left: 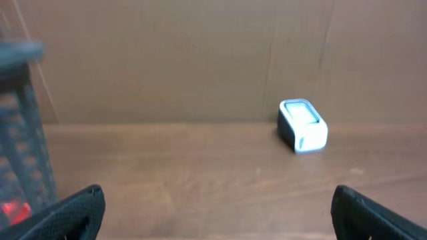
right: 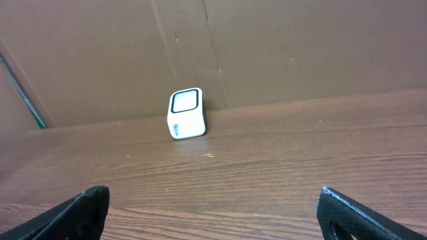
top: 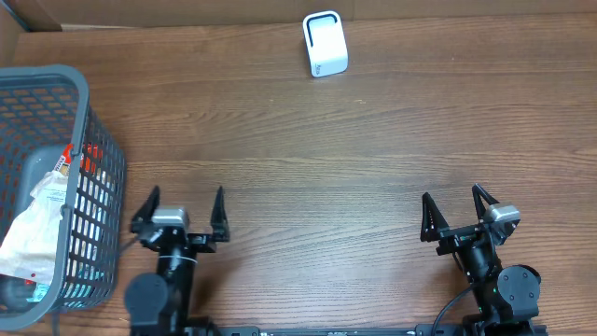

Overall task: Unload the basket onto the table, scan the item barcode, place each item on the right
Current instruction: 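Reach the left gripper into the grey basket toward the clear plastic pouch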

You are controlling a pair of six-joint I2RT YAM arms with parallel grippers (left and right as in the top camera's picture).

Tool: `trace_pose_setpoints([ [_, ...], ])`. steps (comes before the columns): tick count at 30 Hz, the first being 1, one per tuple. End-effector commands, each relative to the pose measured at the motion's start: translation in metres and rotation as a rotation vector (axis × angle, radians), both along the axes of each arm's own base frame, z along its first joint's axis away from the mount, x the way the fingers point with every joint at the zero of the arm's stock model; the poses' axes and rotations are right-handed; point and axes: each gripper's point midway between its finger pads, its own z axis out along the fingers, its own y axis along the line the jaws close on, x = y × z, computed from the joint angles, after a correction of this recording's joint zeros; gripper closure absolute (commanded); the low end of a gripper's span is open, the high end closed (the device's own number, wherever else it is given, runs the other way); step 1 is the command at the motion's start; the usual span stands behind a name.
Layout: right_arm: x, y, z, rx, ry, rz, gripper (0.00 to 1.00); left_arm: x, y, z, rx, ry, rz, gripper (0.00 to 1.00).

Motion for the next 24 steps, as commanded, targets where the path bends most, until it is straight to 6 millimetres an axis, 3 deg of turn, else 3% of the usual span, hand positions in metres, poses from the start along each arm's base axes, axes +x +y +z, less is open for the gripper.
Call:
trace_pose_setpoints([
  [1,0.0,0.001,-0.002,0.004,-0.003,0.0,0.0,-0.002,0.002,0.062,0.003,-0.023,0.01,0.01],
  [6,0.0,0.001,-0.002,0.004,-0.003,0.0,0.0,0.013,0.014,0.126,-0.06,0.127,0.083,0.0],
  [11,0.0,0.001,-0.002,0.004,-0.003,0.0,0.0,0.033,0.014,0.188,-0.026,0.275,0.072,0.0],
  [13,0.0,0.001,-0.002,0.004,-0.003,0.0,0.0,0.039,0.003,0.209,-0.026,0.312,0.008,0.0],
  [16,0.0,0.001,-0.002,0.004,-0.003,0.0,0.0,0.046,-0.013,0.223,-0.045,0.36,-0.086,0.0],
  [18,0.0,0.001,-0.002,0.004,-0.003,0.0,0.0,0.053,-0.012,0.223,0.01,0.389,-0.097,0.0],
  [20,0.0,0.001,-0.002,0.004,-0.003,0.0,0.0,0.058,0.005,0.221,-0.041,0.417,0.006,0.0],
  [24,0.0,0.001,-0.002,0.004,-0.003,0.0,0.0,0.045,0.081,0.208,-0.362,0.431,0.48,0.0],
])
